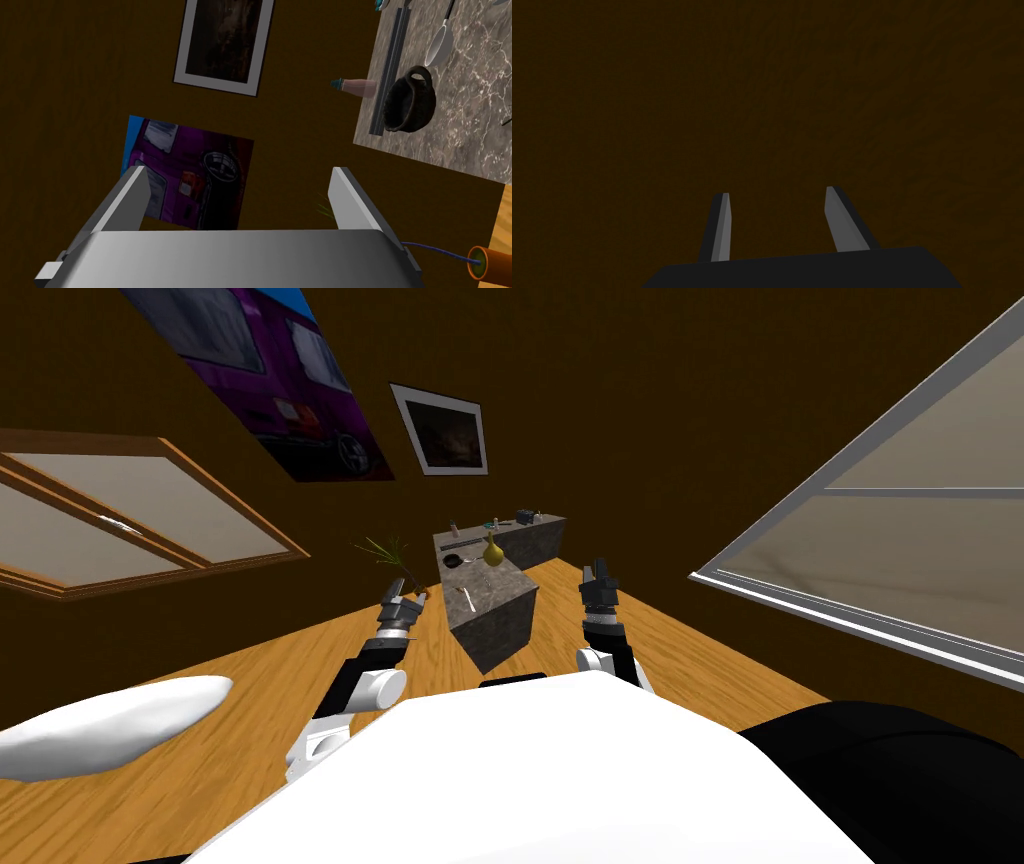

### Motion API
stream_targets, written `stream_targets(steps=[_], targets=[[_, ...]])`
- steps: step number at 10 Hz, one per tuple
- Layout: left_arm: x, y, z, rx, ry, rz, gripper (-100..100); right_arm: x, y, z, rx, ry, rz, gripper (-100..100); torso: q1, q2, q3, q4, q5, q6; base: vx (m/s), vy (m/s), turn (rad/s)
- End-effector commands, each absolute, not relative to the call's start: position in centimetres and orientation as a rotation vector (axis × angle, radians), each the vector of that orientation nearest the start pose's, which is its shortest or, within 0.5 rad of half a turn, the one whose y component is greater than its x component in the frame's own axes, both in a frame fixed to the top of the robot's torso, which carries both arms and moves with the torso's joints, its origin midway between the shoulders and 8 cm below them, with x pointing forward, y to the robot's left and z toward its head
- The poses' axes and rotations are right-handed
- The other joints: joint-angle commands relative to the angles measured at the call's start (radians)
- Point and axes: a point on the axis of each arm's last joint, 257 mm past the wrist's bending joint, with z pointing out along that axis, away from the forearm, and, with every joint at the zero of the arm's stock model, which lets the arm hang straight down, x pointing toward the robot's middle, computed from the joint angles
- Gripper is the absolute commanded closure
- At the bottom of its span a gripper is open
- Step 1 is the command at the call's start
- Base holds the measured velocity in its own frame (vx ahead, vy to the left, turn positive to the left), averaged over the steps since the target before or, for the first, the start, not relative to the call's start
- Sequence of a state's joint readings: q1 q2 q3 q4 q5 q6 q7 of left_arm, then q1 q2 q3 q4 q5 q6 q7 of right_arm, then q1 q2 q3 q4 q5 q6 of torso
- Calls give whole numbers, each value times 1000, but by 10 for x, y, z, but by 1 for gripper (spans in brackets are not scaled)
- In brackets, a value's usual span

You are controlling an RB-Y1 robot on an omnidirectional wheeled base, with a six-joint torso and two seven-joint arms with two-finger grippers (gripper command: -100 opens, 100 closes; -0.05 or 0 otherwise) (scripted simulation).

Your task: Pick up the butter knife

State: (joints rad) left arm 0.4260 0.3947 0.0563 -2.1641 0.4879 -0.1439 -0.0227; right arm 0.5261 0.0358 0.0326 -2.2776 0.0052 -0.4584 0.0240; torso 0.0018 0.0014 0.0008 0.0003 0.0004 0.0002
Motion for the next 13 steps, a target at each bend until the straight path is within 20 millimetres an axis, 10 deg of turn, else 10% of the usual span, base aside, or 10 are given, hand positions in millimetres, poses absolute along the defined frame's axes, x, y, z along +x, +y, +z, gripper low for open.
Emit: stream_targets(steps=[1,13], targets=[[422,322,-80,-1031,1019,-1388,-100,350,-276,7,729,637,1284,0,0,0,0,0,0,0,-26,19,-138],[441,348,-145,-1253,1313,-1279,-100,350,-276,7,729,637,1284,0,0,-2,-1,0,0,0,-15,15,-157]])
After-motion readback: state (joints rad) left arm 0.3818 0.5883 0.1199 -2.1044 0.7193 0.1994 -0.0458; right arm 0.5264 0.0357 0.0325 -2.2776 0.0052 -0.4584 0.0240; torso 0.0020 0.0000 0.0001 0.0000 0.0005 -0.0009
